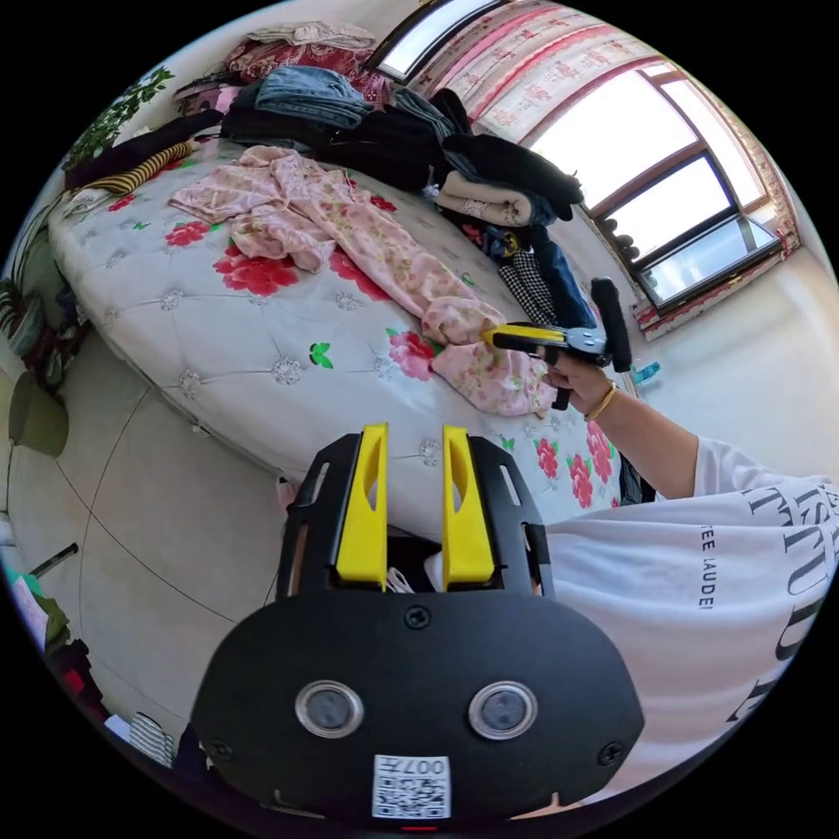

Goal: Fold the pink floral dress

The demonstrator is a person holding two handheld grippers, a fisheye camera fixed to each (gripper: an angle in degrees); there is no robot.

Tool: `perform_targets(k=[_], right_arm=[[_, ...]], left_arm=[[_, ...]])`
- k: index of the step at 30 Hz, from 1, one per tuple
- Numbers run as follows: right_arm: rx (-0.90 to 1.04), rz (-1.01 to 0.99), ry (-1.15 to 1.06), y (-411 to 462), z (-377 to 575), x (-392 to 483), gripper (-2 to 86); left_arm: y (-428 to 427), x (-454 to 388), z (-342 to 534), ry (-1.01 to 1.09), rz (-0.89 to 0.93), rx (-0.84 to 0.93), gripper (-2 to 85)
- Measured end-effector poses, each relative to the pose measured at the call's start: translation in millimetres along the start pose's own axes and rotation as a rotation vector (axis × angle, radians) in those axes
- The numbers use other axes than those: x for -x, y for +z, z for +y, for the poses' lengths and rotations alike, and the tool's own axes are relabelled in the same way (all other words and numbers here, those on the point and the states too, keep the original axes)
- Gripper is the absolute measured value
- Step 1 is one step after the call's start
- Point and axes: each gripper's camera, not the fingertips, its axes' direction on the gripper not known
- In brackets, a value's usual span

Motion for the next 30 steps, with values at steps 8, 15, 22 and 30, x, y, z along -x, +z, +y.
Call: perform_targets(k=[8, 15, 22, 30], right_arm=[[-0.514, -0.043, -0.142, -182, 52, 33, -0.1], [-0.678, -0.278, -0.258, -227, 97, 92, 1.0], [-0.254, 0.065, -0.198, -125, 70, 86, 8.4], [0.174, 0.084, -0.144, -9, 13, 52, 2.4]], left_arm=[[25, -15, -33, 0.087, 0.047, 0.021, 9.8], [52, -75, -51, 0.331, 0.08, 0.029, 13.1], [65, -70, -46, 0.281, 0.083, 0.069, 12.3], [36, -13, 2, 0.082, 0.028, 0.046, 11.5]])
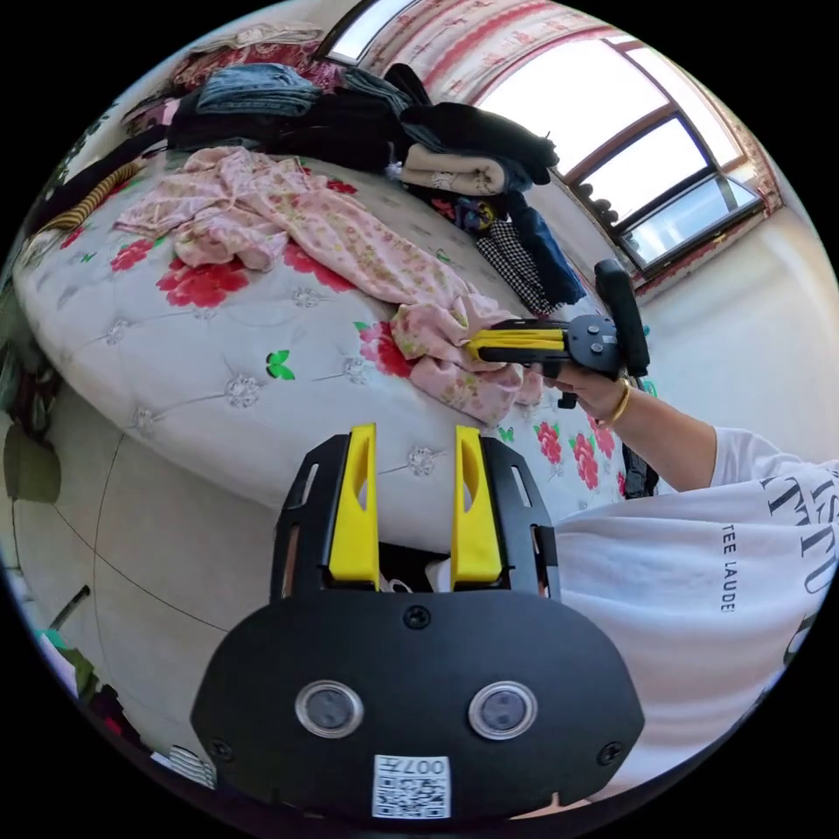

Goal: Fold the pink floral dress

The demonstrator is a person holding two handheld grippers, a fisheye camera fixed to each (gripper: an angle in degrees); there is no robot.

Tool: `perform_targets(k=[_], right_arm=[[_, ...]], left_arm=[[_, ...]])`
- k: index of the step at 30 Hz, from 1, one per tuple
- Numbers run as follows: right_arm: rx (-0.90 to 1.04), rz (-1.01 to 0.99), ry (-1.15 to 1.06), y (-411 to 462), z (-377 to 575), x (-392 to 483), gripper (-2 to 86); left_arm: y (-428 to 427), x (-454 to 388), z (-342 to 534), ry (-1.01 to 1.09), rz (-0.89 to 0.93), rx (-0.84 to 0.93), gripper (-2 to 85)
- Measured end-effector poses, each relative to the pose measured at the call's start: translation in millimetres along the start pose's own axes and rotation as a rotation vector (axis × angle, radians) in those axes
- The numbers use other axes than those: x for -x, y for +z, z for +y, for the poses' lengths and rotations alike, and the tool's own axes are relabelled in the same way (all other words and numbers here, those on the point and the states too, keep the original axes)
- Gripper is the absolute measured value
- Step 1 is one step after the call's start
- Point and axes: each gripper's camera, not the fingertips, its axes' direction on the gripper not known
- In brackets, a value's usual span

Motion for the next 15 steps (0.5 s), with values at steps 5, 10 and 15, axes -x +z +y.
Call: perform_targets(k=[5, 10, 15], right_arm=[[-0.552, -0.131, 0.18, -146, 65, -59, -0.1], [-0.964, -0.165, 0.214, -279, 171, -76, -0.3], [-1.169, -0.19, 0.174, -334, 245, -49, -0.4]], left_arm=[[-20, 13, 24, -0.047, -0.018, -0.03, 11.7], [-21, 3, 18, 0.013, 0.006, -0.033, 11.8], [-16, -41, -13, 0.188, 0.085, -0.077, 12.9]])
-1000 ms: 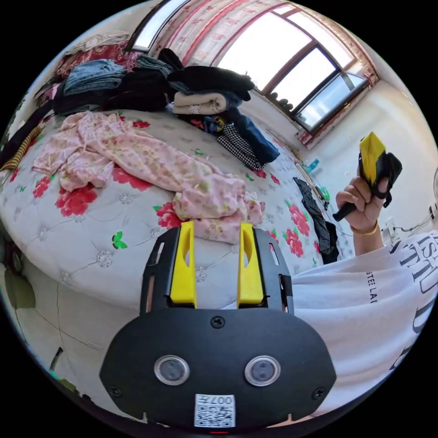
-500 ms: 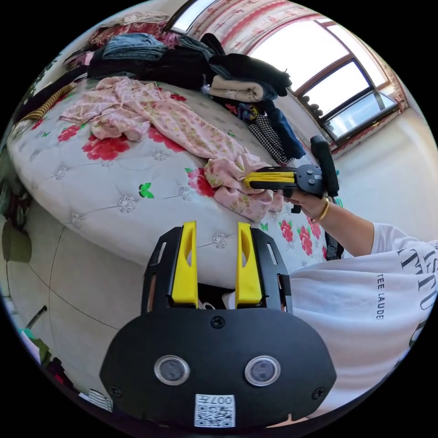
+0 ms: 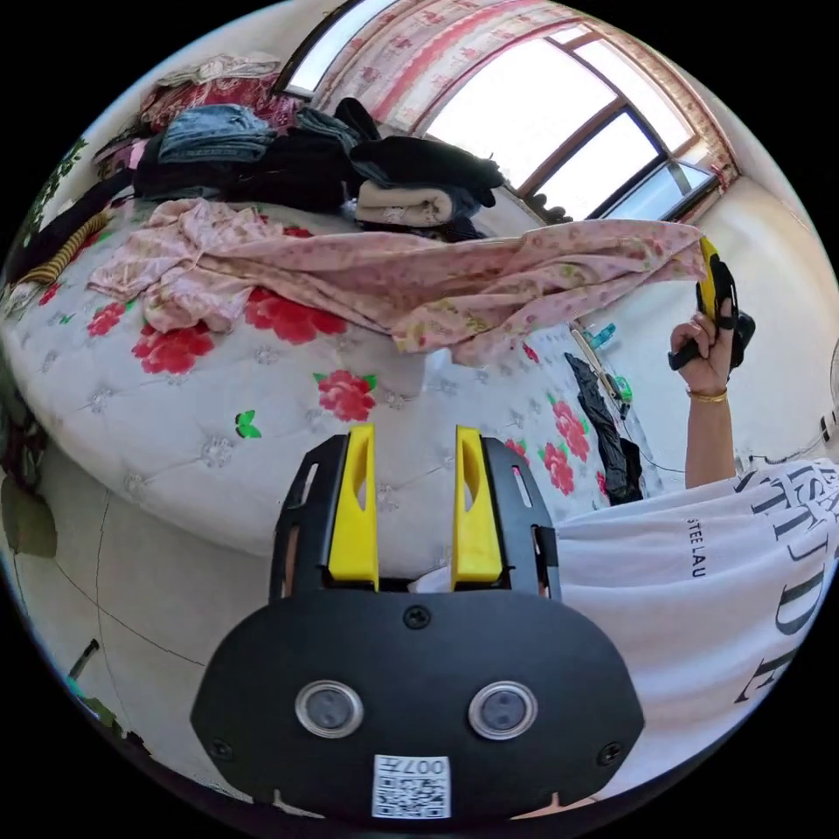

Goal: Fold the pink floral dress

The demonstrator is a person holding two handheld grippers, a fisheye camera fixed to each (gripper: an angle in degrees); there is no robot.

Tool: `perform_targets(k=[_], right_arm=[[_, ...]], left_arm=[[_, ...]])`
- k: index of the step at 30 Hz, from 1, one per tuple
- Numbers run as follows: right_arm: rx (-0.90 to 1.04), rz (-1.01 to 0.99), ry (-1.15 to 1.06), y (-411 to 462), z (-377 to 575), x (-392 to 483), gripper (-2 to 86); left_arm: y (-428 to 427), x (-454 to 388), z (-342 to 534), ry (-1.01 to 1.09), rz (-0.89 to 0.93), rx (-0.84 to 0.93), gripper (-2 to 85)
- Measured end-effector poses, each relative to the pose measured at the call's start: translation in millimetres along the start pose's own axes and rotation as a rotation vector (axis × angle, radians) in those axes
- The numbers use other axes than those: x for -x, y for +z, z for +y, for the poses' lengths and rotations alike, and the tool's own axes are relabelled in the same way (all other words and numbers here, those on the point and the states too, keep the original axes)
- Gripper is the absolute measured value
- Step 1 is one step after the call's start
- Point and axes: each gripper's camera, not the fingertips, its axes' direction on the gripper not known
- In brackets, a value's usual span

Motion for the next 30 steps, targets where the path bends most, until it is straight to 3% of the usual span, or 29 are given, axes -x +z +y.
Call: perform_targets(k=[9, 16, 18, 21, 23, 26, 30], right_arm=[[0.149, -0.08, -0.034, -18, 33, 50, -0.3], [0.421, -0.396, -0.104, 86, 66, 112, 0.5], [0.38, -0.393, -0.168, 91, 73, 126, 1.5], [0.377, -0.159, -0.188, 85, 86, 113, 2.8], [0.472, 0.041, -0.097, 83, 115, 77, 4.0], [0.65, 0.126, 0.1, 83, 169, 29, 5.8], [0.762, 0.107, 0.193, 99, 223, 18, 7.8]], left_arm=[[7, -60, -16, 0.254, 0.141, 0.029, 15.8], [-44, -120, 5, 0.504, 0.152, -0.149, 14.1], [-54, -116, 11, 0.481, 0.026, -0.194, 0.4], [-67, -71, 13, 0.264, -0.03, -0.183, -0.6], [-78, -42, 18, 0.142, -0.022, -0.196, -0.7], [-94, -11, 29, 0.023, -0.037, -0.237, -0.8], [-96, 1, 31, -0.038, -0.024, -0.248, -0.8]])
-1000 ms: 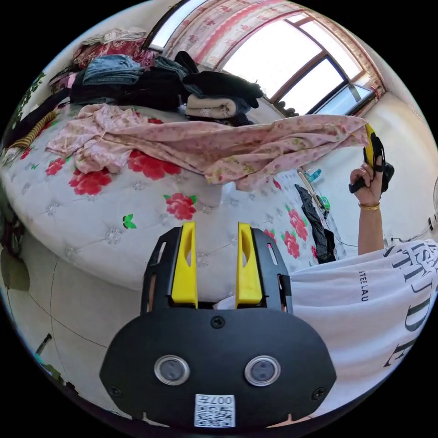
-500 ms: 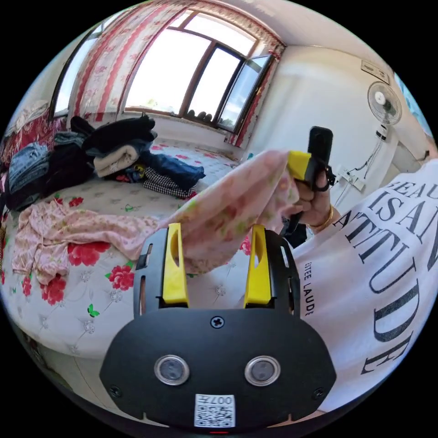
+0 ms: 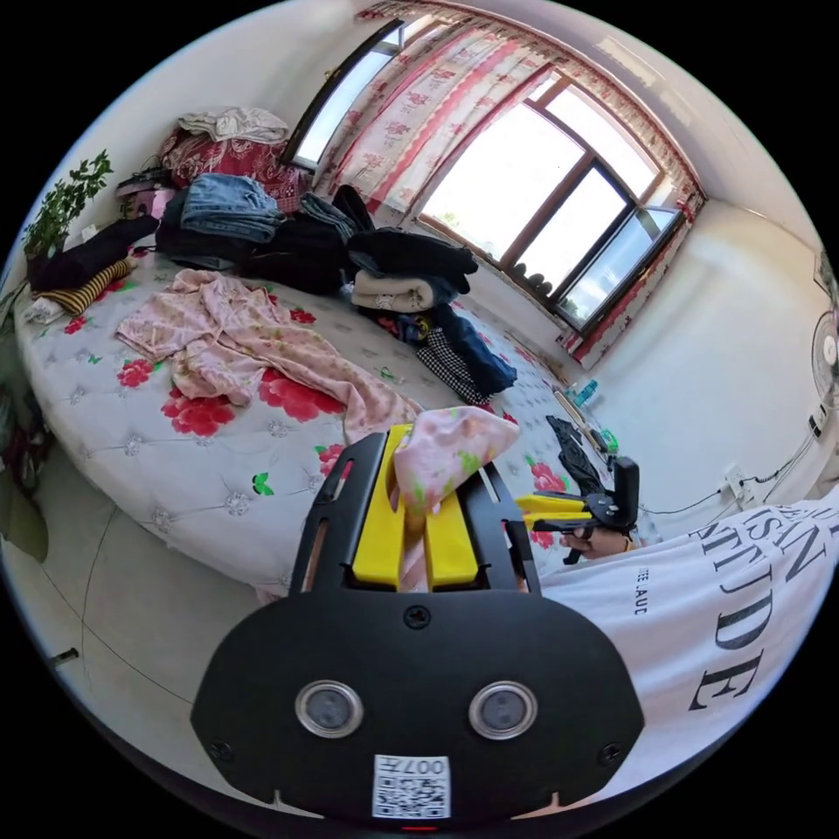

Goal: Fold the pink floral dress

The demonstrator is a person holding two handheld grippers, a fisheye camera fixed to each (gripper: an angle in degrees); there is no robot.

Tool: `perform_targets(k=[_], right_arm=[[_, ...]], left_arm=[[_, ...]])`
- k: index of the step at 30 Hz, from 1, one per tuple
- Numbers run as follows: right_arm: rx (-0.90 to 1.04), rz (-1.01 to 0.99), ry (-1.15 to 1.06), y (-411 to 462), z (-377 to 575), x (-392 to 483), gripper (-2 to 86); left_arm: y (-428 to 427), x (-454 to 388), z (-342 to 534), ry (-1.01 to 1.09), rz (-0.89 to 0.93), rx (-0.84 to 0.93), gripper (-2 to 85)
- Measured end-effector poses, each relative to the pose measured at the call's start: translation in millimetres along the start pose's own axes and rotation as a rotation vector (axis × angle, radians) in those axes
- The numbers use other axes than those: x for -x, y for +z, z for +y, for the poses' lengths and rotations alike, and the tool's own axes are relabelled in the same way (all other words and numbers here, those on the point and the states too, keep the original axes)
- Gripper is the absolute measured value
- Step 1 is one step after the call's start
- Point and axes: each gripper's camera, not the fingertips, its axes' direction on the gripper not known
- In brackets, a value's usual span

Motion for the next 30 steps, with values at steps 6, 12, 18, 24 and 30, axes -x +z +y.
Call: perform_targets(k=[6, 12, 18, 24, 30], right_arm=[[0.034, -0.179, -0.159, 53, -50, 46, 10.8], [-0.029, -0.136, -0.24, 68, -114, 84, 4.8], [-0.273, 0.096, -0.17, -51, -106, 34, 0.1], [-0.516, 0.339, -0.18, -186, -97, 39, -0.2], [-0.536, 0.412, -0.105, -216, -103, 32, -0.3]], left_arm=[[6, -14, -22, -0.007, 0.063, -0.021, -0.8], [8, -47, -54, 0.117, 0.047, -0.02, -0.8], [20, -37, -58, 0.187, -0.058, 0.064, -0.8], [69, -40, -69, 0.222, 0.036, 0.137, 0.7], [143, -42, -41, 0.218, 0.111, 0.34, 8.3]])
